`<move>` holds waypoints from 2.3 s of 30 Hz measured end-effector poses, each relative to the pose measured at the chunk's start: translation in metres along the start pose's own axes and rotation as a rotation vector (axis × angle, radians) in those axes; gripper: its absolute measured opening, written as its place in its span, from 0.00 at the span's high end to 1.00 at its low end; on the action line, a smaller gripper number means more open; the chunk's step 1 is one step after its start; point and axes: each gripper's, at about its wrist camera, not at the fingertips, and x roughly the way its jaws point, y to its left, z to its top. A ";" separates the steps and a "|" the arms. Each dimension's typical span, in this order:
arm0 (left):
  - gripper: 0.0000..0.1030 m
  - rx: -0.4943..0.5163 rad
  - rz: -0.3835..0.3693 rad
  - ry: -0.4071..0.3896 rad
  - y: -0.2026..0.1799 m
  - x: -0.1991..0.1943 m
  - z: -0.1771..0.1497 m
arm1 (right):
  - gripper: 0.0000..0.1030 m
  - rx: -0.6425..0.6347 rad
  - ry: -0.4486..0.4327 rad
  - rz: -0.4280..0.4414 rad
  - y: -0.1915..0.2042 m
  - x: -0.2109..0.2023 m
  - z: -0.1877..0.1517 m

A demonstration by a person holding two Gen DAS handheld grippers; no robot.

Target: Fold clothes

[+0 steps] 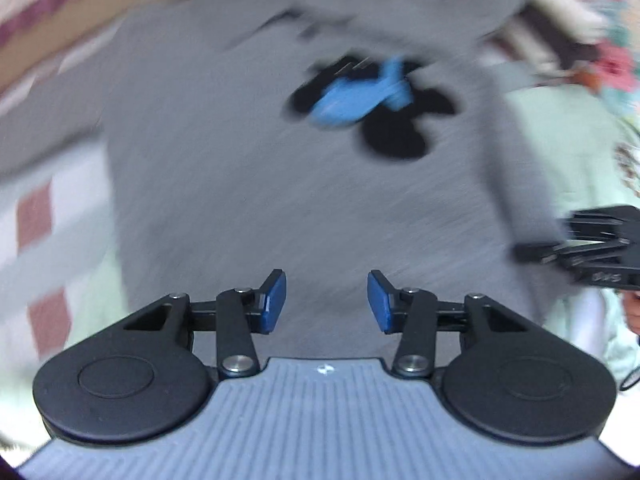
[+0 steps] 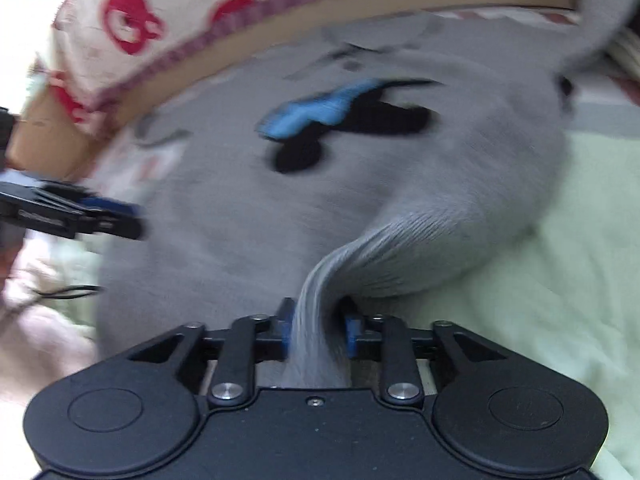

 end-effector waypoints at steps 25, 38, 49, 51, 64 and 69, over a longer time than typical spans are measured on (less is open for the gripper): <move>0.56 0.051 -0.321 0.074 -0.061 0.072 0.004 | 0.47 -0.374 0.014 -0.014 0.034 -0.036 -0.037; 0.63 0.187 -0.196 0.010 -0.060 0.055 0.013 | 0.89 -0.424 -0.064 -0.471 0.044 -0.019 -0.034; 0.62 0.261 -0.003 -0.020 -0.042 0.026 0.009 | 0.90 -0.098 -0.226 -0.370 0.008 -0.047 -0.012; 0.59 0.223 0.146 0.008 -0.025 0.012 0.002 | 0.90 -0.103 -0.371 -0.410 0.013 -0.098 -0.002; 0.42 -0.496 0.011 0.148 0.097 -0.009 -0.051 | 0.90 -0.066 -0.407 -0.533 -0.033 -0.113 -0.006; 0.33 -0.344 0.018 0.291 0.050 0.035 -0.046 | 0.90 -0.056 -0.418 -0.521 -0.035 -0.107 -0.005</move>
